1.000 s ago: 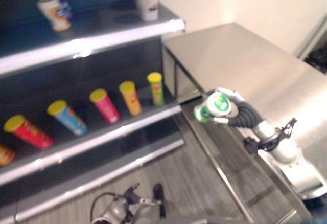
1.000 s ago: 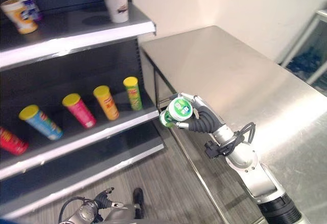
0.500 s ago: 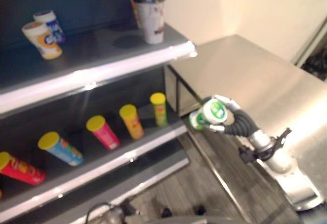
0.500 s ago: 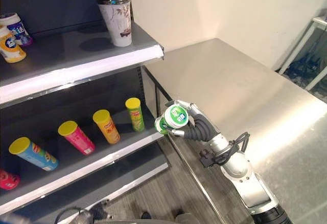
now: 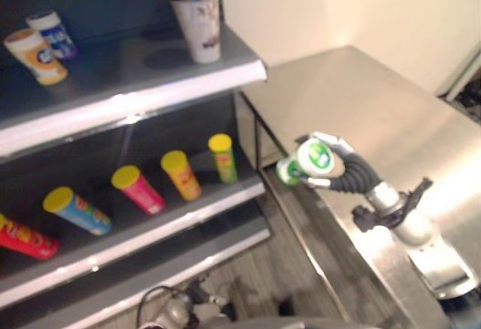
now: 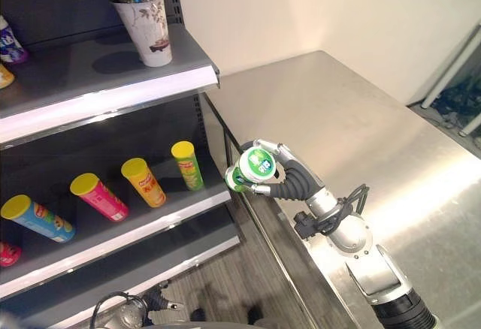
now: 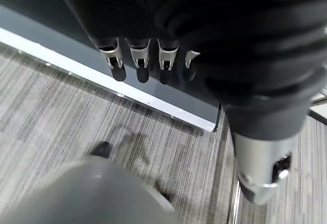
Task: Put the goods on the table back onto the shelves and tidy them up.
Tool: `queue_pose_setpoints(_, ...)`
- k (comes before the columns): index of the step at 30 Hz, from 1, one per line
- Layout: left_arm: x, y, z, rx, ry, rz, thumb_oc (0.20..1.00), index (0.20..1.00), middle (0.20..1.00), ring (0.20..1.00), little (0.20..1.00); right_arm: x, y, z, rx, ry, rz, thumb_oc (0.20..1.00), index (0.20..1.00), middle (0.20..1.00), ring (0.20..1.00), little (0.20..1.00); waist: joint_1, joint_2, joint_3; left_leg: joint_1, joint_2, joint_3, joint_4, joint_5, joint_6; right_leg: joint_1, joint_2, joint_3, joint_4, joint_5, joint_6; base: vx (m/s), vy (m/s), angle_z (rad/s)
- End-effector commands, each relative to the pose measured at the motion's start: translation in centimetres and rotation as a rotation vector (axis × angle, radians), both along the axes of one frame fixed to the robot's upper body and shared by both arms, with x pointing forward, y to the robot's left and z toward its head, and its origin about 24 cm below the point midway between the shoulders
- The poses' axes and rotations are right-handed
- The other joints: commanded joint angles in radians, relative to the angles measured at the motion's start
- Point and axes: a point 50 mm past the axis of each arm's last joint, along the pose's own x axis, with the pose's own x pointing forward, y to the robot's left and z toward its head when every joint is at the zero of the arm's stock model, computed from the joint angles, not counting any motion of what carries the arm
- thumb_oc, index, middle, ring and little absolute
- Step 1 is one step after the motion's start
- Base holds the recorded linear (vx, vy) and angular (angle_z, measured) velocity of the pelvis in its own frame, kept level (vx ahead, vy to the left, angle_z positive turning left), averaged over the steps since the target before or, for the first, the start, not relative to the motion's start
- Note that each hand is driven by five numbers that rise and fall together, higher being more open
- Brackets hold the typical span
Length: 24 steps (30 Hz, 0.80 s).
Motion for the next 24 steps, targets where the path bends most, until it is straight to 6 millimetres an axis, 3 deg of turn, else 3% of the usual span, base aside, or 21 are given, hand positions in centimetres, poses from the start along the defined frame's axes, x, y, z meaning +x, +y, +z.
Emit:
queue_pose_setpoints(1,1.4,-0.2,0.4,0.033,-0.040,-0.072,1.000,1.000,1.000,1.000,1.000,0.0,0.0,1.4,0.056,-0.057,0.036,0.200,0.200,0.200,0.200,0.200,0.007,0.048,-0.042,0.009,0.095,0.002,-0.045,0.086,-0.010,-0.097,-0.068,0.009,0.132,-0.033,0.110,-0.08,0.333,0.12)
queue_pose_setpoints(5,1.2,-0.4,0.4,0.028,-0.033,-0.078,1.000,1.000,1.000,1.000,1.000,0.1,-0.9,1.1,0.045,-0.050,-0.024,0.200,0.200,0.200,0.200,0.200,0.002,0.080,-0.039,0.007,0.107,-0.015,-0.047,0.085,-0.032,-0.111,-0.106,0.000,0.143,-0.030,0.135,-0.09,0.367,0.32)
queue_pose_setpoints(6,0.9,-0.5,0.2,0.025,-0.018,-0.068,1.000,1.000,1.000,1.000,1.000,-0.1,-1.1,0.8,0.033,-0.040,-0.045,0.200,0.200,0.200,0.200,0.200,-0.005,0.096,-0.045,0.027,0.072,-0.008,-0.080,0.033,-0.034,-0.115,-0.143,0.002,0.140,-0.010,0.154,-0.08,0.440,0.58)
queue_pose_setpoints(9,0.7,-0.4,0.0,0.027,-0.003,-0.056,1.000,1.000,1.000,1.000,1.000,-0.2,-1.3,-0.1,0.033,-0.014,-0.084,0.200,0.200,0.200,0.200,0.200,-0.014,0.096,-0.046,0.046,-0.011,-0.006,-0.092,-0.030,-0.012,-0.123,-0.218,0.012,0.140,0.050,0.179,-0.09,0.504,0.36)
queue_pose_setpoints(14,-0.5,0.8,-0.2,0.034,0.028,0.015,1.000,1.000,1.000,1.000,1.000,-0.3,-1.1,-1.3,0.052,0.030,-0.118,0.200,0.200,0.200,0.200,0.200,-0.012,0.076,-0.024,0.084,-0.116,0.018,-0.110,-0.062,0.043,-0.163,-0.294,0.031,0.208,0.182,0.179,-0.09,0.341,0.01)
queue_pose_setpoints(16,-0.8,0.8,-0.3,0.031,0.035,0.026,1.000,1.000,1.000,1.000,1.000,-0.2,-1.1,-1.4,0.060,0.030,-0.124,0.200,0.200,0.200,0.200,0.200,-0.007,0.073,-0.017,0.092,-0.129,0.027,-0.111,-0.066,0.054,-0.169,-0.309,0.011,0.217,0.195,0.175,-0.08,0.242,-0.24)
queue_pose_setpoints(17,-1.3,1.3,-0.4,0.032,0.046,0.057,1.000,1.000,1.000,1.000,1.000,-0.1,-1.1,-1.5,0.077,0.038,-0.130,0.200,0.200,0.200,0.200,0.200,0.006,0.074,-0.009,0.100,-0.146,0.047,-0.114,-0.071,0.067,-0.167,-0.319,-0.065,0.225,0.182,0.166,-0.08,0.243,-0.37)
queue_pose_setpoints(19,-2.1,1.6,-0.6,0.021,0.063,0.100,1.000,1.000,1.000,1.000,1.000,-0.1,-1.6,-1.7,0.088,0.048,-0.151,0.200,0.200,0.200,0.200,0.200,0.000,0.078,-0.008,0.114,-0.152,0.057,-0.126,-0.067,0.077,-0.163,-0.251,-0.081,0.249,0.123,0.149,-0.06,0.251,-0.36)
queue_pose_setpoints(22,-3.0,1.1,-0.9,-0.004,0.093,0.120,1.000,1.000,1.000,1.000,1.000,-0.2,-2.1,-1.5,0.082,0.038,-0.161,0.200,0.200,0.200,0.200,0.200,-0.009,0.076,-0.014,0.110,-0.169,0.059,-0.139,-0.051,0.090,-0.174,-0.075,-0.038,0.245,0.036,0.121,-0.02,0.144,-0.18)
queue_pose_setpoints(24,-3.3,0.4,-1.1,-0.012,0.113,0.080,1.000,1.000,1.000,1.000,1.000,-0.3,-2.2,-1.2,0.077,0.024,-0.156,0.200,0.200,0.200,0.200,0.200,-0.016,0.066,-0.018,0.107,-0.183,0.055,-0.140,-0.046,0.094,-0.178,0.017,-0.014,0.234,0.013,0.107,-0.02,0.070,0.06)
